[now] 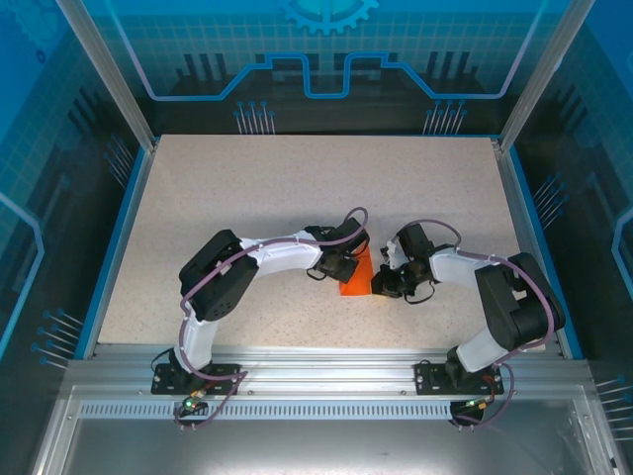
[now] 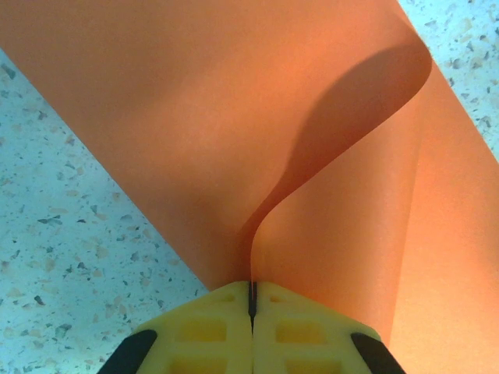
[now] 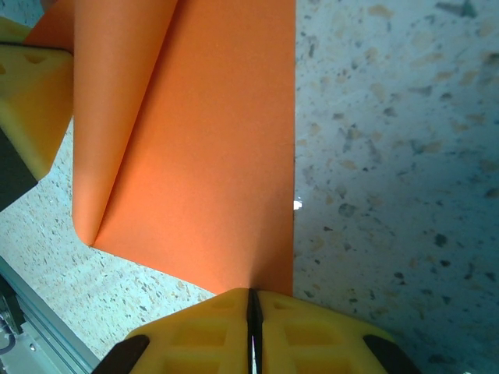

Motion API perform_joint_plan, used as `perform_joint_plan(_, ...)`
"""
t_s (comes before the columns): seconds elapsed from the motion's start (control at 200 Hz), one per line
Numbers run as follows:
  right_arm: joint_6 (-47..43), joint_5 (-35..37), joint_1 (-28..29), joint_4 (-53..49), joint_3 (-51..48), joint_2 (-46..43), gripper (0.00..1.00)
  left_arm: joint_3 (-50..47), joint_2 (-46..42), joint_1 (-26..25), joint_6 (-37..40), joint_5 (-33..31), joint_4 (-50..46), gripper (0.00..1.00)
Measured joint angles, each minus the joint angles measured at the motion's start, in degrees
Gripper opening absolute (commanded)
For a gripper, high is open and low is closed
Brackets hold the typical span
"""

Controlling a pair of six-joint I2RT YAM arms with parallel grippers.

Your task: Fold a paper plane with a square sheet of paper (fold left side to right side)

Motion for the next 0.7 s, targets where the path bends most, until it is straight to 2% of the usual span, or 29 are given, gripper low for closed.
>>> perform_joint_plan(0.345, 1.18, -2.45, -1.27, 0.31, -0.44, -2.84, 0.14, 0.00, 0.07, 0.00, -0.02, 0.02, 0.20, 0.08)
perform_joint_plan(0.52, 7.39, -5.11, -2.51, 6.47, -0.44, -3.91, 0.11, 0.00, 0.09, 0.00, -0.04, 0.02, 0.20, 0.07)
perform_joint_plan(0.7, 15.02, -5.90, -2.47, 14.53, 0.55, -0.26, 0.11, 0.00, 0.09, 0.00, -0.02, 0.02, 0.20, 0.07)
